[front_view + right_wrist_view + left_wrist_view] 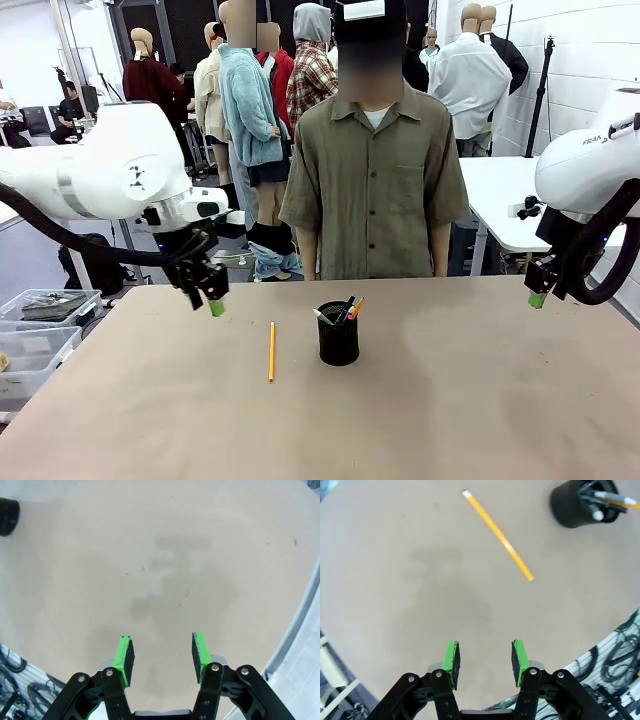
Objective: Place the pens into the pen holder.
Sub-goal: Pick up a writing instrument from the table and place it into the Pen holder.
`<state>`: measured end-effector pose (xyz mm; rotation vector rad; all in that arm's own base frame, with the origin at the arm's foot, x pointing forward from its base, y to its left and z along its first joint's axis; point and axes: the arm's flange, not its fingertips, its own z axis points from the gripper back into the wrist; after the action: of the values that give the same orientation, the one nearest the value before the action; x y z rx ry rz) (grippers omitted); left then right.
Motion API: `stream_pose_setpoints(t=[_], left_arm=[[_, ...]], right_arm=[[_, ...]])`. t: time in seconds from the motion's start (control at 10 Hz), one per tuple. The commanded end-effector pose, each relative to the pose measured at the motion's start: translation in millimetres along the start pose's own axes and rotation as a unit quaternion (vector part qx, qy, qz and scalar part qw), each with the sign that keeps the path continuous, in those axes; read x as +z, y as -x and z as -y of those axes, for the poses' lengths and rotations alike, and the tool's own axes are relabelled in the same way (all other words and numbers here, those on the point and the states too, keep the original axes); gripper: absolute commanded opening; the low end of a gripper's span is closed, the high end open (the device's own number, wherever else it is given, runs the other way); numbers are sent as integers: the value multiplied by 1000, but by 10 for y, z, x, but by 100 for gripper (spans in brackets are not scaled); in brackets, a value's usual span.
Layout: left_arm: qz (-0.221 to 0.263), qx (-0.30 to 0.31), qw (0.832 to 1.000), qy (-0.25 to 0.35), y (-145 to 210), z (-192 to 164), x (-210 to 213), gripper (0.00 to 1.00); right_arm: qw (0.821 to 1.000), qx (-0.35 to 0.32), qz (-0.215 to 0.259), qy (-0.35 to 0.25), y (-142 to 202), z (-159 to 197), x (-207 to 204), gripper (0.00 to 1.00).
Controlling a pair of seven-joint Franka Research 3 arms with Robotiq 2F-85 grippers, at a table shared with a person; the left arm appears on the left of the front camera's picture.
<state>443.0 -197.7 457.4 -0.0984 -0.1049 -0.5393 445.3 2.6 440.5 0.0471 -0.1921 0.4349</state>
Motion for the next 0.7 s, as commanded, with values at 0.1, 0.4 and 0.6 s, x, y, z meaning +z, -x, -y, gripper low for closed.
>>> stream_pose_setpoints(t=[0.1,0.4,0.6], left_arm=[[57,74,992,79,-222,-15,-293,56],[40,50,998,6,-480,235,-744,56],[13,25,999,-15,-569,330,-918,59]], right_arm=[[1000,6,-1,16,19,1,-23,60],[1000,6,-1,16,19,1,-23,60],[1000,6,-1,16,19,1,-23,60]])
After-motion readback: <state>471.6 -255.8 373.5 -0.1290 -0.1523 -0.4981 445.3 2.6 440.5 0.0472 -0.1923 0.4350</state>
